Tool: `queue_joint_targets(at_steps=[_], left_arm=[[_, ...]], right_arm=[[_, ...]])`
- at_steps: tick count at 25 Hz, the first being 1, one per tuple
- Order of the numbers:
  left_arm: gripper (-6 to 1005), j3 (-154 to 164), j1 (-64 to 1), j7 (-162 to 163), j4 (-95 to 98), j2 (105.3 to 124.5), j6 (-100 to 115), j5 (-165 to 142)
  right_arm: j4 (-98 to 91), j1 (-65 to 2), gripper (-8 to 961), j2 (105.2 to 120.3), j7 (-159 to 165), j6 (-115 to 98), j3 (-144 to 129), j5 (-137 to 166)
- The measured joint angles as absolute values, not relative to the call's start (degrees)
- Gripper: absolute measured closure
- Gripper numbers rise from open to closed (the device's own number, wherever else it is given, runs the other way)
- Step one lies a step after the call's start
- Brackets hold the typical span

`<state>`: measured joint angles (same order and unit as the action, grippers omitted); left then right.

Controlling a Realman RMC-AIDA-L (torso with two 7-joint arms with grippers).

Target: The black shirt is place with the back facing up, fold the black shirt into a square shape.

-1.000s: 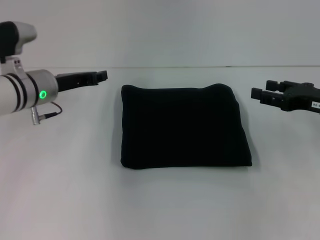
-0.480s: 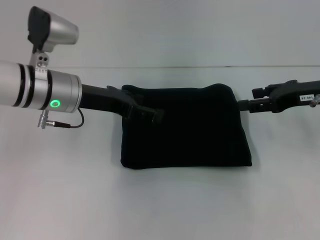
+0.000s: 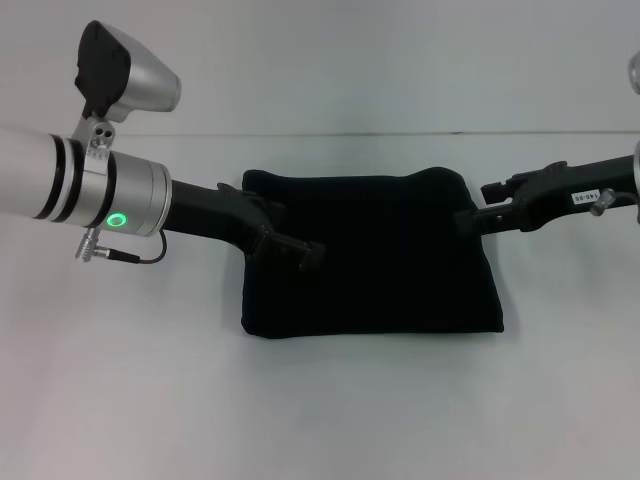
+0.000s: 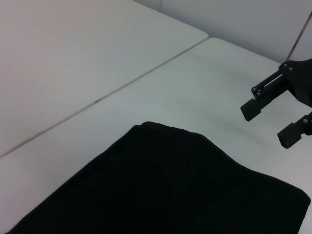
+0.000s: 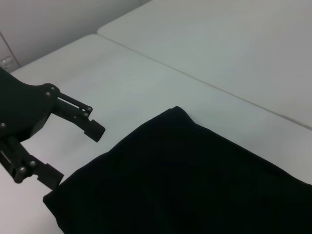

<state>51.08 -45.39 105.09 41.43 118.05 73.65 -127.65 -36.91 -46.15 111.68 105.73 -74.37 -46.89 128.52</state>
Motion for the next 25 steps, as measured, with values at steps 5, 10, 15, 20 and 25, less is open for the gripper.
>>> queue_joint_targets(at_steps=[5, 10, 15, 20, 25], left_arm=[[63, 53.0, -45.5, 104.2, 41.5, 118.31, 73.0, -127.7], [62, 54.8, -45.4, 104.2, 41.8, 118.62, 72.1, -127.7], [62, 54.9, -45.5, 104.1, 41.8, 118.66, 72.0, -127.7], [62, 54.9, -45.6, 104.1, 42.5, 118.65, 71.4, -127.7], [62, 54.5, -45.3, 104.1, 43.5, 118.65, 71.4, -127.7]], right_arm=[[-36.9, -46.7, 225, 111.87, 106.1, -73.5, -49.0, 128.7], [-36.9, -46.8, 225, 111.94, 107.5, -72.0, -51.5, 128.8], [-36.9, -47.0, 225, 111.97, 107.5, -71.8, -51.9, 128.8], [-37.0, -47.2, 225, 111.97, 107.5, -71.1, -51.9, 128.8], [-37.0, -47.4, 225, 112.10, 107.5, -70.3, -52.2, 128.8]])
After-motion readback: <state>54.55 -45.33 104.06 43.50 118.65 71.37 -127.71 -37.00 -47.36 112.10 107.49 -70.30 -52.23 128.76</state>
